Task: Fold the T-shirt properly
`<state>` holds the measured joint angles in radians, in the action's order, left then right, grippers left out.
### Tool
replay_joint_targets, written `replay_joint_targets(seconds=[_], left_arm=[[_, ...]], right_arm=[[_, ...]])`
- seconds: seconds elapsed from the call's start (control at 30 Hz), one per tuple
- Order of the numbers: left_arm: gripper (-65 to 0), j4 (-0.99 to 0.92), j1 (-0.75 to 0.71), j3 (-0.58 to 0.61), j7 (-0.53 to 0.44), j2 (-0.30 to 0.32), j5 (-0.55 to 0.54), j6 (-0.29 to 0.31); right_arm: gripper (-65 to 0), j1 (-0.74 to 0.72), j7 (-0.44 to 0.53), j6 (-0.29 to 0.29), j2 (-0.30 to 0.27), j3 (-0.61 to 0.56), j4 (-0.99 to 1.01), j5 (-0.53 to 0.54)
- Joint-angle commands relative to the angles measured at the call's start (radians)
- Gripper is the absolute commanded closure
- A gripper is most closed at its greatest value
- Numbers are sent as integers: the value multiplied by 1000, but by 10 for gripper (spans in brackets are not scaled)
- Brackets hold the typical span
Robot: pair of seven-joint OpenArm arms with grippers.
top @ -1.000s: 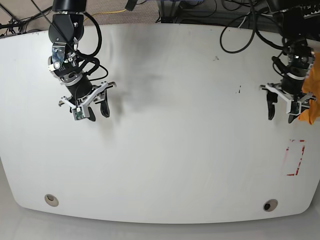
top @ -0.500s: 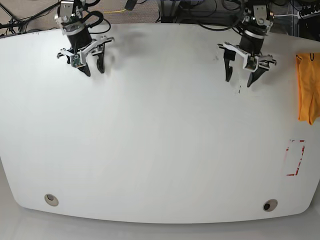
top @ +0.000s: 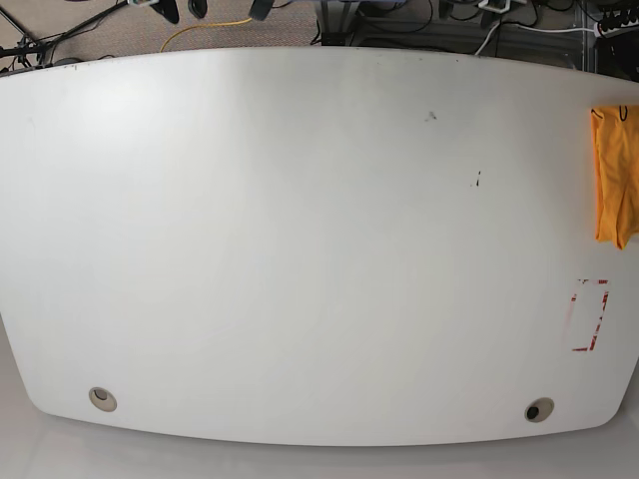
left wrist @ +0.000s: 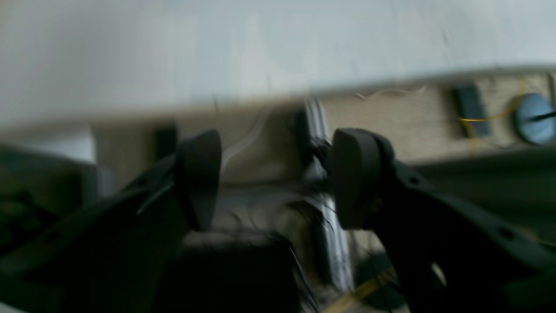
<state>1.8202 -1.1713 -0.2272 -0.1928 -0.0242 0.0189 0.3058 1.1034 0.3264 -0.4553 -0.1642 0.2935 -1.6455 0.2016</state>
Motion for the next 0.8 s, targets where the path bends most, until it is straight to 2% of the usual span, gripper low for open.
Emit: replay_joint_targets(seconds=[0.0,0.13,0.2,0.3,0.43,0.53,0.63,0.77], left_arm=[[-367,-60,-37,18,-17,7,-55,2],[-367,-264,3,71,-17,54,-56,2],[-365,-408,77,108,-17,77,-56,2],[-365,-603,193,124,-17,79,-58,0],[-365,-891,380,134,-12,79,-55,-63],[-365,-1123,531,210,-10,93,-58,-89],[-365,-1325,650,272,-17,103,-61,-90],[-365,-1503,778,292,-15,103,-63,-90]], right_arm=[[-271,42,69,-1,-30,5,81,45],[-271,16,101,0,-34,-38,227,19],[-271,-13,99,3,-47,-78,318,12],[-270,-87,95,8,-61,-127,448,16],[-270,-222,93,8,-56,-167,643,-3],[-270,-337,93,11,-56,-202,799,-34],[-270,-441,93,53,-56,-230,974,-41],[-271,-556,93,85,-53,-270,1132,-41]])
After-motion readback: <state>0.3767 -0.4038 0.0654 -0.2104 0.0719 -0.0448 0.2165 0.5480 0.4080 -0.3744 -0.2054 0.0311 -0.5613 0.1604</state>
